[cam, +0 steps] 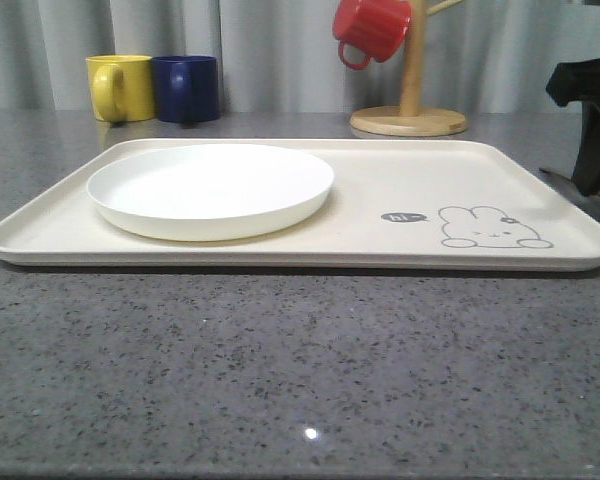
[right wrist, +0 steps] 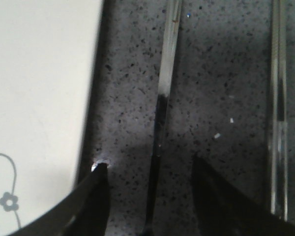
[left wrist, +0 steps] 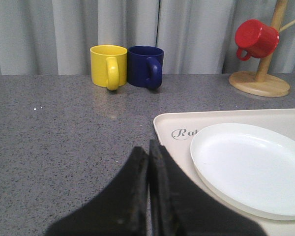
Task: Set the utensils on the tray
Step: 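Grasp the steel fork with the right gripper, then carry the fork onto the tray beside the plate and release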
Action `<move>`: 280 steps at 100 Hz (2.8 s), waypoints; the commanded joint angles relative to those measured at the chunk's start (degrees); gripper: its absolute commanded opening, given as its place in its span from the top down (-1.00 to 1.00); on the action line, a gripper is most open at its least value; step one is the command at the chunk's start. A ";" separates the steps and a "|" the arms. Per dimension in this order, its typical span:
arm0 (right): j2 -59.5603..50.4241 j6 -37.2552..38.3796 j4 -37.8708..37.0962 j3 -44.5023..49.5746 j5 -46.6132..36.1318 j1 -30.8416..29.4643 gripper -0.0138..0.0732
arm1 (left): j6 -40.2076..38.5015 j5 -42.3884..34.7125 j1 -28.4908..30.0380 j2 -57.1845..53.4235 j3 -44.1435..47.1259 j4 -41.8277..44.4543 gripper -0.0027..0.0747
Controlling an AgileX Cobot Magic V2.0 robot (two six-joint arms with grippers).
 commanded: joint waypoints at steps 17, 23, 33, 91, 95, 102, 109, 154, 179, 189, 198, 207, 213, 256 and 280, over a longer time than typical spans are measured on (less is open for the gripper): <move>-0.09 -0.44 -0.06 -1.91 -2.76 -0.34 -0.14 | -0.18 -4.87 -0.39 0.15 -1.66 -0.24 0.98; 0.22 -0.44 -0.06 -1.91 -2.76 -0.34 -0.07 | -0.18 -4.87 -0.39 0.15 -1.66 -0.24 0.98; 0.57 -0.44 -0.06 -1.91 -2.39 -0.34 0.09 | -0.18 -4.87 -0.39 0.15 -1.66 -0.24 0.98; -4.24 4.05 0.97 -8.74 2.85 0.41 0.79 | -0.18 -4.87 -0.39 0.15 -1.66 -0.24 0.98; -5.06 5.78 0.97 -9.23 2.93 0.93 0.79 | -0.18 -4.87 -0.39 0.15 -1.66 -0.24 0.98; -6.19 8.80 0.97 -9.61 2.83 2.31 0.79 | -0.18 -4.87 -0.39 0.15 -1.66 -0.24 0.98; -6.89 11.36 0.97 -9.66 2.32 4.31 0.79 | -0.18 -4.87 -0.39 0.15 -1.66 -0.24 0.98; -3.78 24.52 -0.27 -9.66 -7.26 17.74 0.79 | -0.18 -4.87 -0.39 0.15 -1.66 -0.24 0.98; 0.76 34.98 -7.23 -9.66 -9.62 22.52 0.79 | -0.18 -4.87 -0.39 0.15 -1.66 -0.24 0.98; 2.40 38.41 -9.51 -9.66 -10.37 24.05 0.79 | -0.18 -4.87 -0.39 0.15 -1.66 -0.24 0.98; 3.49 40.41 -10.30 -9.61 -11.18 24.81 0.79 | -0.18 -4.87 -0.39 0.15 -1.66 -0.24 0.98; 4.17 41.61 -10.48 -9.44 -12.48 25.57 0.79 | -0.18 -4.87 -0.39 0.15 -1.66 -0.24 0.98; 4.52 42.24 -10.62 -9.20 -13.78 26.08 0.79 | -0.18 -4.87 -0.39 0.15 -1.66 -0.24 0.98; 7.63 42.83 -10.62 -8.51 -14.88 26.14 0.79 | -0.18 -4.87 -0.39 0.15 -1.66 -0.24 0.98; 7.62 42.83 -10.62 -8.51 -14.63 26.14 0.78 | -0.18 -4.87 -0.39 0.15 -1.66 -0.24 0.98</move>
